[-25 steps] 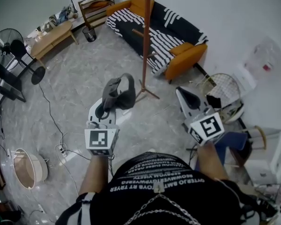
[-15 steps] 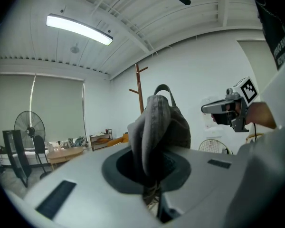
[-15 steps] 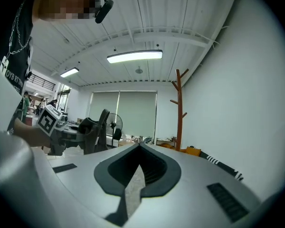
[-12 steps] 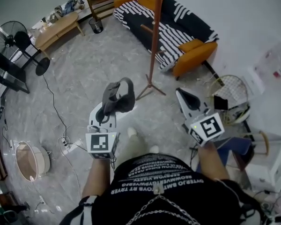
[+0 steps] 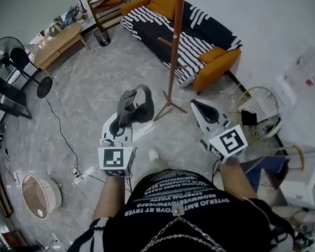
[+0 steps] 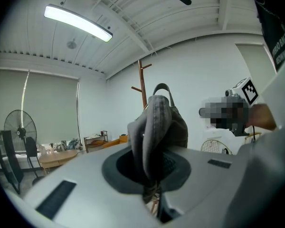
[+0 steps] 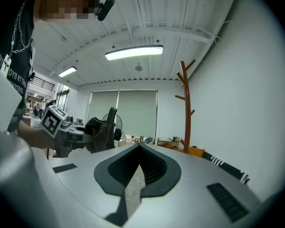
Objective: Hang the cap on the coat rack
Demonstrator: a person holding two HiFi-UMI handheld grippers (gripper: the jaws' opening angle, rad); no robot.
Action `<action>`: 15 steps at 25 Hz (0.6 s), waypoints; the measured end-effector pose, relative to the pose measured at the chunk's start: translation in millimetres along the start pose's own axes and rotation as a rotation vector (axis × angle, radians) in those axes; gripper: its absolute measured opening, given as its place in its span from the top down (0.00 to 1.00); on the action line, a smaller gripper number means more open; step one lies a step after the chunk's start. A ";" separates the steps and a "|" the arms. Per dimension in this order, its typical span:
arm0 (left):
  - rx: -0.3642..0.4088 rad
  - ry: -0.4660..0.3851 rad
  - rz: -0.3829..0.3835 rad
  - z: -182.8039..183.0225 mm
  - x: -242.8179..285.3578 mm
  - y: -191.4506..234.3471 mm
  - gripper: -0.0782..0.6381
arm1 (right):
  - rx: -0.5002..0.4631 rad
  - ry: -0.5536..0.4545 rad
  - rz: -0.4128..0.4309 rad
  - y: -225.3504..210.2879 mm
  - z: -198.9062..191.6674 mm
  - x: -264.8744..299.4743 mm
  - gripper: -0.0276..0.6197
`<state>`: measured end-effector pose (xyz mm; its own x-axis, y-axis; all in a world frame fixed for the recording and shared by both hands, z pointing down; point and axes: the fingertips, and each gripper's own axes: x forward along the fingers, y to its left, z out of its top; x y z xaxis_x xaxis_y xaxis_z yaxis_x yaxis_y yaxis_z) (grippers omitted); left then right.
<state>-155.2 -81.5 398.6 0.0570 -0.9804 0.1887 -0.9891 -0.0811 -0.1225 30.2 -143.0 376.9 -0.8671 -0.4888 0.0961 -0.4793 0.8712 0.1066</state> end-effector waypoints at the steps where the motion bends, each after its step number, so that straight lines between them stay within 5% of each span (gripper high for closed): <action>1: 0.001 0.002 -0.005 0.2 4.4 1.2 0.87 | 0.011 0.004 0.000 -0.3 0.3 3.3 0.95; 15: -0.021 0.034 -0.058 -13.6 57.3 19.9 0.87 | 0.001 0.029 -0.030 -38.2 -8.1 49.0 0.95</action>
<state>-173.5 -136.8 420.2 0.1103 -0.9675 0.2276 -0.9869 -0.1337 -0.0900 7.2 -200.6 385.6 -0.8479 -0.5161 0.1216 -0.5055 0.8560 0.1085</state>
